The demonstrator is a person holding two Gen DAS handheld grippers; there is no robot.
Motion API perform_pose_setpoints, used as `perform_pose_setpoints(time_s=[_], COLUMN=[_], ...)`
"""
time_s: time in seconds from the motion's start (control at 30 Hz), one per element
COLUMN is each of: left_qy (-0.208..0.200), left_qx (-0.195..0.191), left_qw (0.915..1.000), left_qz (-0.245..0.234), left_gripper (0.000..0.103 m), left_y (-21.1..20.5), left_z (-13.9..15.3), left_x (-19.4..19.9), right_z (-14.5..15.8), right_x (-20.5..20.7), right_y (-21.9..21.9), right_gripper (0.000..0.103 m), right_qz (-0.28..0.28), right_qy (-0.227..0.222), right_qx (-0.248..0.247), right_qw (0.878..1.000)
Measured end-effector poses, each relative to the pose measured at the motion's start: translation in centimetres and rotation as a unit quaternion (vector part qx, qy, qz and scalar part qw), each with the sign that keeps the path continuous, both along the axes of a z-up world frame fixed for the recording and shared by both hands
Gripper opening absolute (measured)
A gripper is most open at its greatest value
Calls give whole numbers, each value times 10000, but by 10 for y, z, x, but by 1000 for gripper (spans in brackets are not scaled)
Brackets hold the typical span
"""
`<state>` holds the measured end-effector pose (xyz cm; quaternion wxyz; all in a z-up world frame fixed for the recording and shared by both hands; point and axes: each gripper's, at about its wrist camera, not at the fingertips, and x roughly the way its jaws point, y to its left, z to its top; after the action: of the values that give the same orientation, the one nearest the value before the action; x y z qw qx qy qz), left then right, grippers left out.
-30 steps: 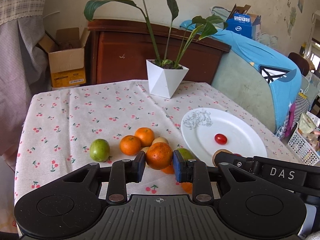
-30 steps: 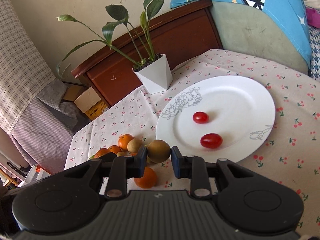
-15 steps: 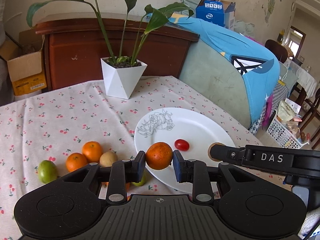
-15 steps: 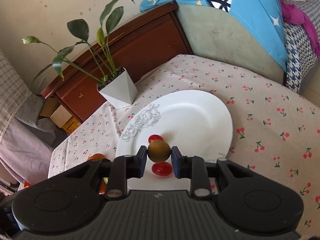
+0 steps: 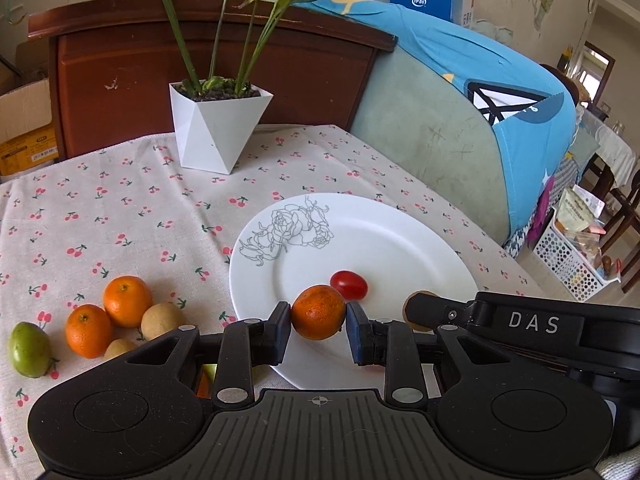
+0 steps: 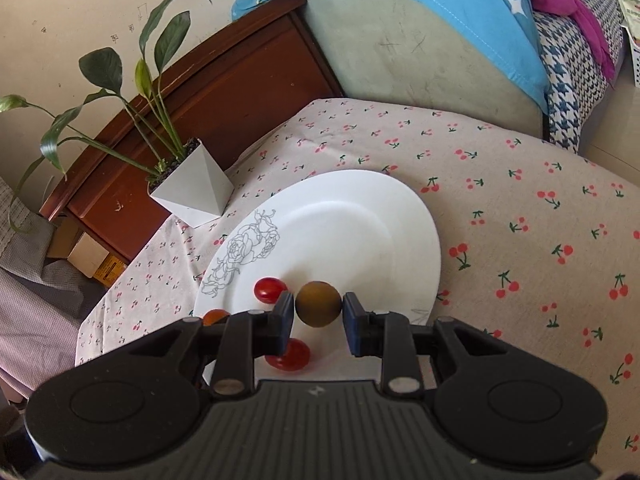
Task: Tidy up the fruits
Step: 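Carry the orange and kiwi onto the plate and open both grippers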
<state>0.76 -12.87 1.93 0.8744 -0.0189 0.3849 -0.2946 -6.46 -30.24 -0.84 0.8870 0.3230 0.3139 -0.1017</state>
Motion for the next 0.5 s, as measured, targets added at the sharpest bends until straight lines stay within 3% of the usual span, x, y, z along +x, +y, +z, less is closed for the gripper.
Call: perform_pose_setpoints(time_s=[0.1,0.17,0.3,0.37,0.5], left_qy=[8,-10,-135,-205,-276], left_qx=[-28,-54,-153,-129,-85], left_qw=[10000,9999,9995,9993,9987], left_qz=[55,119,229,302,427], left_gripper=[30,41,50,61,63], left_y=[0,1,7,11,22], left_z=[0,3,14,20,26], left_x=[3,5,6,6,6], right_z=[1,6,14,16,19], right_x=[0,-1,-2,-2,-3], right_y=[-3,-2,2,5,12], right_gripper=[29,29,29,30,31], right_qz=[-85,-104,19,118,299], right_qy=[-76,-174,-347,-389,-461], right_qx=[33,-59,-169,-254,-322], right_qw=[9999,9998,9993,9988,9980])
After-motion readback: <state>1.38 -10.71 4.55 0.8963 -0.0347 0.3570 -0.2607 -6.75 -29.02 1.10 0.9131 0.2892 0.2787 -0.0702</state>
